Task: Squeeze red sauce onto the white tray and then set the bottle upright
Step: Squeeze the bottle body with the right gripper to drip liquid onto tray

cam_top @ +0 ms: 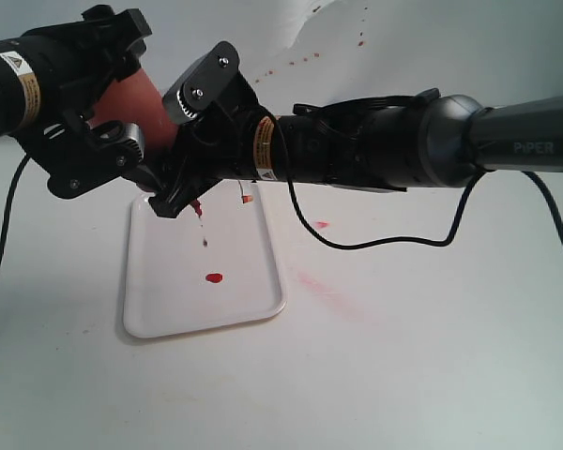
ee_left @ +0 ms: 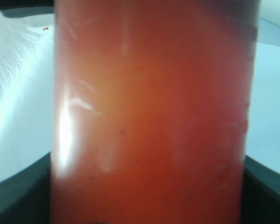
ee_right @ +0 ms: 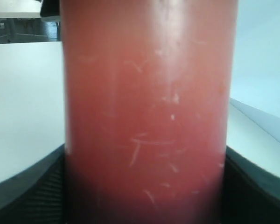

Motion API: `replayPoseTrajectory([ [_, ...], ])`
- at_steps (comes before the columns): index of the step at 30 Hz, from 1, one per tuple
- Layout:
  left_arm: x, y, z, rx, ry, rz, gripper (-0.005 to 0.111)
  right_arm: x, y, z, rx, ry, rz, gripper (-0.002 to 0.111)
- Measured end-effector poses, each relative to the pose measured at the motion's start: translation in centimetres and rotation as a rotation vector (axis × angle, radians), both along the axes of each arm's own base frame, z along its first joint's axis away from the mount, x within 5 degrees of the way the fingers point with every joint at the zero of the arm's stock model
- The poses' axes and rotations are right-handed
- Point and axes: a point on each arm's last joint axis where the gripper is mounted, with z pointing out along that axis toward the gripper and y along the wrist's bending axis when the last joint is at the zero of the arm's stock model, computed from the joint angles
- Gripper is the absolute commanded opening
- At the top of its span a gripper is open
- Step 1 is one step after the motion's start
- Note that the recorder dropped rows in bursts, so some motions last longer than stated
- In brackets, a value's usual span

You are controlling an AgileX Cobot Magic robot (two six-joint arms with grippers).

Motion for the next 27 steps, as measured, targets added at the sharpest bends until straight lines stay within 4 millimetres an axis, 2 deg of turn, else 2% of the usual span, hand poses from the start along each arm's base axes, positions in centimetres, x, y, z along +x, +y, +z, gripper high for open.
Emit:
replayPoseTrajectory([
  [5, 0.0, 0.0, 0.0, 0.0, 0.0, 0.0, 0.0, 0.0, 0.0, 0.0, 0.0, 0.0, 0.0, 0.001],
  [7, 0.0, 0.0, 0.0, 0.0, 0.0, 0.0, 0.0, 0.0, 0.0, 0.0, 0.0, 0.0, 0.0, 0.006],
  [10, 0.0, 0.0, 0.0, 0.0, 0.0, 0.0, 0.0, 0.0, 0.0, 0.0, 0.0, 0.0, 0.0, 0.029],
  [15, 0.0, 0.0, 0.0, 0.0, 0.0, 0.0, 0.0, 0.0, 0.0, 0.0, 0.0, 0.0, 0.0, 0.084],
  [18, 0.0, 0.0, 0.0, 0.0, 0.0, 0.0, 0.0, -0.01, 0.02, 0.03, 0.004, 0.0, 0.002, 0.1],
  [20, 0.0, 0.0, 0.0, 0.0, 0.0, 0.0, 0.0, -0.02, 0.02, 0.05, 0.007, 0.001, 0.002, 0.104],
  [27, 0.0, 0.0, 0.0, 0.0, 0.0, 0.0, 0.0, -0.01, 0.02, 0.06, 0.008, 0.002, 0.001, 0.104],
])
